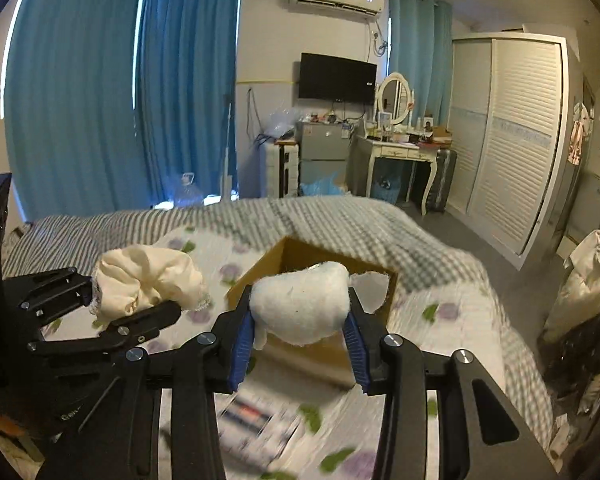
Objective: Organize soft objects
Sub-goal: 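Lower the lace cloth and fluffy toy into the box and release both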
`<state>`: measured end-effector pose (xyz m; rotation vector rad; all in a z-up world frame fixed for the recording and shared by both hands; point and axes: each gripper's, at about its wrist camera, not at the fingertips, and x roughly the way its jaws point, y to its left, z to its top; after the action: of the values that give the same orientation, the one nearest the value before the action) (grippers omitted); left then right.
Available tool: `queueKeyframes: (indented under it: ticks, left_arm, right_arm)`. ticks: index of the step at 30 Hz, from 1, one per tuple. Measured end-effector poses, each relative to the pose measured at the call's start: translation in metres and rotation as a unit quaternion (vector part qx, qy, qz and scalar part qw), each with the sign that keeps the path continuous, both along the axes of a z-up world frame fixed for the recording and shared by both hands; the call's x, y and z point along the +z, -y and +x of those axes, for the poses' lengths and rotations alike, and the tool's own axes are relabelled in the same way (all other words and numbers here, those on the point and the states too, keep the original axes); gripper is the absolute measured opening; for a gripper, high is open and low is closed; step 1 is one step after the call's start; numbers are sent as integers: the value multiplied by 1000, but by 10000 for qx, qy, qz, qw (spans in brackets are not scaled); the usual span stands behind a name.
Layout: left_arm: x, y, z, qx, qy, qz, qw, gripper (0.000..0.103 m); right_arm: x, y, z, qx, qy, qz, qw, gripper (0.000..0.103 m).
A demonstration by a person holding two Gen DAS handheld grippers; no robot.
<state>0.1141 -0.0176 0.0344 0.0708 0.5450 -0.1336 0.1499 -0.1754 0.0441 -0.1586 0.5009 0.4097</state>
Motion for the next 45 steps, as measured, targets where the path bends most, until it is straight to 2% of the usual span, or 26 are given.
queueKeyframes:
  ticks: [5,7,9,14,20,21,22,23,24,25,27,29,33,37,41,43,45]
  left_arm:
    - [8,9,64,-119,23,-18,9999,34]
    - [2,13,90,-158,-59,-25,9999,34]
    - [-10,20,118,-148,-205,160,9996,34]
    - [-55,25,172,-170,-679,287,9971,34]
    - [-100,30,197,-237,-921,575,9938,37]
    - [-103,31,199,-266,-934,622,9933,41]
    - [-107,32,200,-300,-949,667,9928,50]
    - [-110,33,200,-276,-928,732,9926,73]
    - [-111,32,198,-174,-804,778,9936,84]
    - [-111,32,197,-118,-697,811,9942,84]
    - [-109,34,195,-50,-642,915,9937,84]
    - [-103,31,194,115,-678,933,9933,84]
    - [-75,20,182,195,-545,664,9961,84]
    - [-23,16,147,311,-89,532,9981,84]
    - [40,11,92,254,461,254,9983,84]
    - [65,10,65,272,741,245,9966,85]
    - [91,8,32,268,1041,206,9940,97]
  right_arm:
    - [5,10,63,-99,-119,111,9998,41]
    - [-2,13,93,-138,-252,165,9994,41]
    - [-12,15,116,-162,-393,190,9989,41]
    - [-55,20,181,-192,-857,193,9960,41]
    - [-113,22,232,-250,-1341,155,9905,42]
    - [-120,21,237,-260,-1371,152,9901,42]
    - [-125,21,239,-265,-1381,157,9899,43]
    - [-130,21,242,-268,-1390,171,9898,45]
    - [-132,21,243,-276,-1389,177,9898,53]
    - [-134,21,244,-308,-1376,169,9899,62]
    - [-133,22,244,-361,-1331,174,9903,65]
    - [-126,24,238,-437,-1291,178,9905,67]
    - [-95,37,220,-558,-1050,192,9927,69]
    - [-37,49,182,-653,-656,213,9955,74]
    - [25,57,127,-663,-214,108,9975,77]
    - [56,61,96,-580,-12,164,9982,86]
    - [81,65,66,-551,158,164,9982,93]
